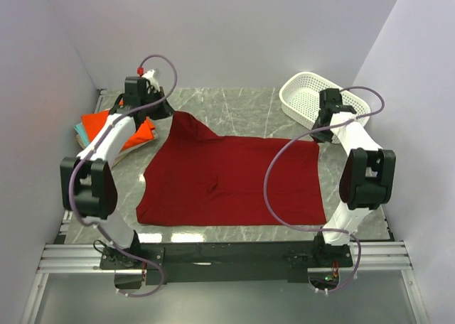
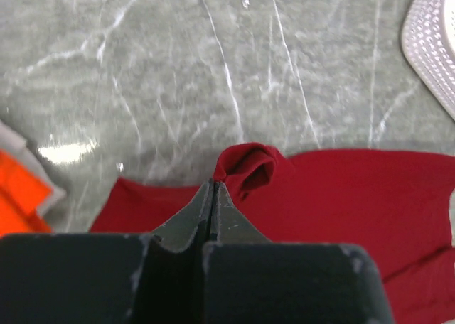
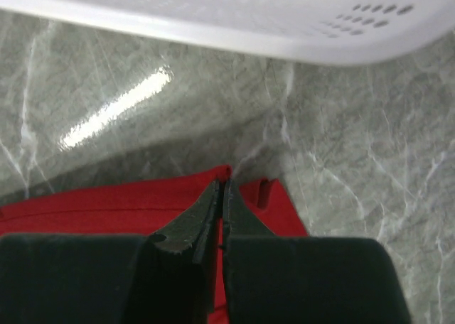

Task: Fold and stack the t-shirts
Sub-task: Fold the tshirt

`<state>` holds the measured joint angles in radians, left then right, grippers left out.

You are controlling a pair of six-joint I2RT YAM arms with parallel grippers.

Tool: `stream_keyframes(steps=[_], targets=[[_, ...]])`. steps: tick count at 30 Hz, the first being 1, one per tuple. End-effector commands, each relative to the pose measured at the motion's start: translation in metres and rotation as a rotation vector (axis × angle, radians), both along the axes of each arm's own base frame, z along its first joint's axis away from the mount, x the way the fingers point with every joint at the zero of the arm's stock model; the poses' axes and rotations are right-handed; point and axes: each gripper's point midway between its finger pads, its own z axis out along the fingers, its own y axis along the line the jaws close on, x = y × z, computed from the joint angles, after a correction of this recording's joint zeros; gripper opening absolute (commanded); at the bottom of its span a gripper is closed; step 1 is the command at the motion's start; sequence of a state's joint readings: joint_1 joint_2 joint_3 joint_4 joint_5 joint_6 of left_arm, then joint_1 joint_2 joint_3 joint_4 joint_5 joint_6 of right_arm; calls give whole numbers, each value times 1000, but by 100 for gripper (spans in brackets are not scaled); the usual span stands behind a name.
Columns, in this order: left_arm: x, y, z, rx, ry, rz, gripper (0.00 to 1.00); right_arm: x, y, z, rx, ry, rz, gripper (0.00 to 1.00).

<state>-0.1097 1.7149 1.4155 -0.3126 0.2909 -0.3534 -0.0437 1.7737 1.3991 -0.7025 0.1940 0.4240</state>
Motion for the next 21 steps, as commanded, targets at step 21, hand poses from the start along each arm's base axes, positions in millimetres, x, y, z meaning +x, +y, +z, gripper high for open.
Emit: stream_keyframes(steps=[21], targets=[[-157, 35, 10, -13, -10, 157, 0, -70, -5, -5, -42, -18, -30, 0]])
